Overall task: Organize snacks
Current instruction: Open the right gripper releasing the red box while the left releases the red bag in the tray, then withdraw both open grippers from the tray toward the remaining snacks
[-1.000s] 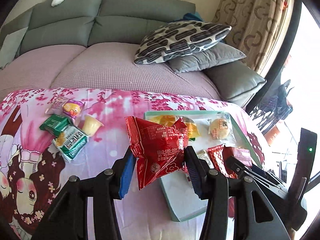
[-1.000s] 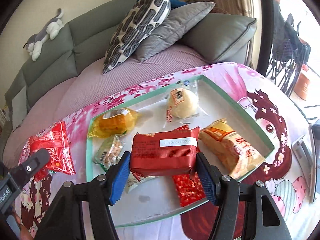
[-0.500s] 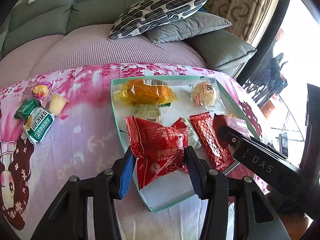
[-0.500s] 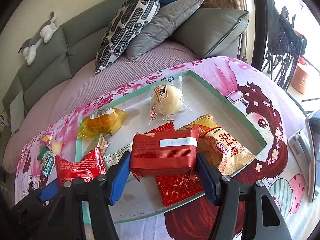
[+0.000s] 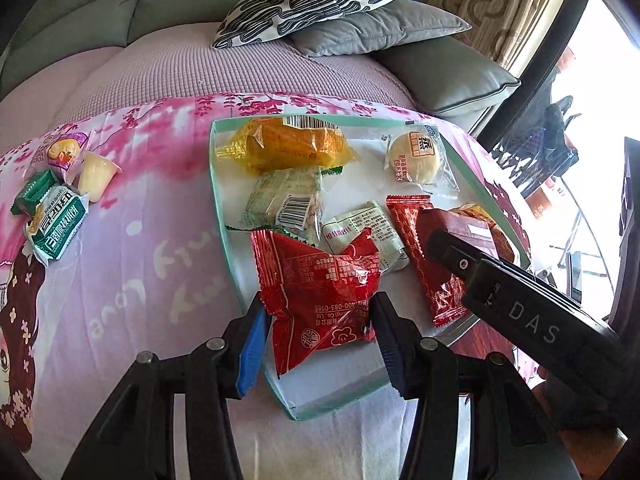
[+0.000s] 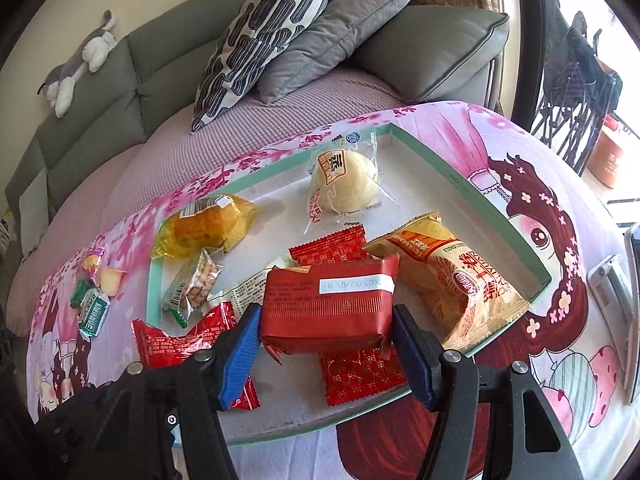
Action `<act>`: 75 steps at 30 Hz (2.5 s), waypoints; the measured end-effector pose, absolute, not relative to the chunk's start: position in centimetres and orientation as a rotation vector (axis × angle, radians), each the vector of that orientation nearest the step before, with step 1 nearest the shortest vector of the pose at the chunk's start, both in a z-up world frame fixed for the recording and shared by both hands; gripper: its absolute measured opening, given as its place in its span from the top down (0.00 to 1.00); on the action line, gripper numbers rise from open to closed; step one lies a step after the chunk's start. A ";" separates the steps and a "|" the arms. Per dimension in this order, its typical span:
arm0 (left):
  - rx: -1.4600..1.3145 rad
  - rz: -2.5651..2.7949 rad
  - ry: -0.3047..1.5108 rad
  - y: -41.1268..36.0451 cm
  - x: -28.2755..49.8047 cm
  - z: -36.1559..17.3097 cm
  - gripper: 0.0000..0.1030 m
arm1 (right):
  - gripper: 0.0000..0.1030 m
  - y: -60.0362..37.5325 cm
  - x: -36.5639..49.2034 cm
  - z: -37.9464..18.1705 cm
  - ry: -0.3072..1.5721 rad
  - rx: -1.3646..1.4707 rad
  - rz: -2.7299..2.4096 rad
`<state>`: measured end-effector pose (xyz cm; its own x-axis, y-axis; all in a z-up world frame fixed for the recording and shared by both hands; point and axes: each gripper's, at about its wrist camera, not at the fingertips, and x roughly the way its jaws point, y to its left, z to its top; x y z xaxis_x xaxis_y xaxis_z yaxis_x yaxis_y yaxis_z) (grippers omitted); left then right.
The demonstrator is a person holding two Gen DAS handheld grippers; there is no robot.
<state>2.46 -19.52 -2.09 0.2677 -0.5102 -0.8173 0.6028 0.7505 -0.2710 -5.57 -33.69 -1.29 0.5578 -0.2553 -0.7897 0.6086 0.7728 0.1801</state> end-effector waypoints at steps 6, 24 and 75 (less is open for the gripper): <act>0.112 -0.757 1.077 -19.9 2.4 -2.3 0.43 | 0.34 -33.8 -5.4 -1.6 0.852 0.464 -0.543; 0.109 -0.687 1.007 -18.0 2.8 0.0 0.31 | 0.34 -33.8 -6.0 -0.4 0.816 0.451 -0.545; -0.033 -0.159 0.851 -4.7 8.7 1.2 0.01 | 0.00 -27.2 -3.1 0.3 0.789 0.264 -0.388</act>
<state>8.70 -4.69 1.15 0.6481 -0.1528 -0.7461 0.1263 0.9877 -0.0926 -3.09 -27.17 0.33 0.6397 -0.2390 -0.7305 0.4330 0.8973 0.0856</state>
